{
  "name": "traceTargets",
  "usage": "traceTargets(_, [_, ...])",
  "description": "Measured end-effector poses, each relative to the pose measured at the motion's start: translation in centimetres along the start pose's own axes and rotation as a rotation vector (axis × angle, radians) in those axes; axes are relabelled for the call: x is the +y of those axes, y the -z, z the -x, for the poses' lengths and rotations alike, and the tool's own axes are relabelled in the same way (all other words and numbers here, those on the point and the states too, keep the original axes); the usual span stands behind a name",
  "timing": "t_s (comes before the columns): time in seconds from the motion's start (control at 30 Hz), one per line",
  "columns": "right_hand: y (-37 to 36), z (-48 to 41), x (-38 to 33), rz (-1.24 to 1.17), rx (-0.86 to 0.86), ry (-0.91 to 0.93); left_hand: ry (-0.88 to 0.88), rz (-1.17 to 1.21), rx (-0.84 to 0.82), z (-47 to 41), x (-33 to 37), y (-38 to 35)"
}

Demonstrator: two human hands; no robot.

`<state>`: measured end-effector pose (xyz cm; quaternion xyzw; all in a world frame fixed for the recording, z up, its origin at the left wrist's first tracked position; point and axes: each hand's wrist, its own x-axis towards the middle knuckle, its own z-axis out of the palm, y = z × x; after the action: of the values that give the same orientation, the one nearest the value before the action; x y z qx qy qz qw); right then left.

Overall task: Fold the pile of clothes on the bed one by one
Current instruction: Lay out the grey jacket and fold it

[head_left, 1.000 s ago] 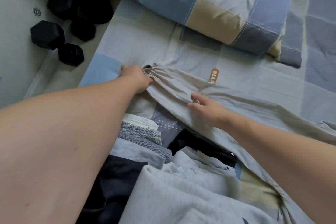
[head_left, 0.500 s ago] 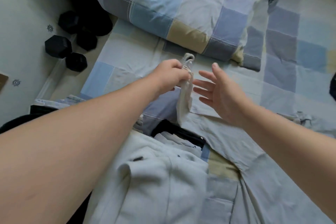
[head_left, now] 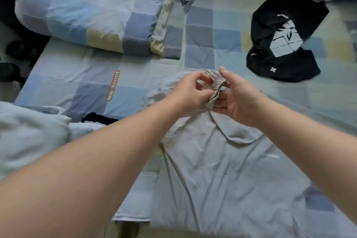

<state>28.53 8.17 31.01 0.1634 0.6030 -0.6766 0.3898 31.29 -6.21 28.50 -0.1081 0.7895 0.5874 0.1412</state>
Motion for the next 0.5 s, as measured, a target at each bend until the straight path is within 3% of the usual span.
traceTargets(0.2, [19.2, 8.9, 1.7, 0.073, 0.281, 0.035, 0.001, 0.063, -0.064, 2.0, 5.3, -21.6])
traceTargets(0.4, [33.1, 14.7, 3.4, 0.166, 0.480, 0.083, -0.171, -0.473, -0.012, 1.3, 8.0, -33.2])
traceTargets(0.5, [38.4, 17.0, 3.6, 0.132, 0.519, 0.145, -0.218, -0.631, -0.151, -1.1, 9.9, -37.0])
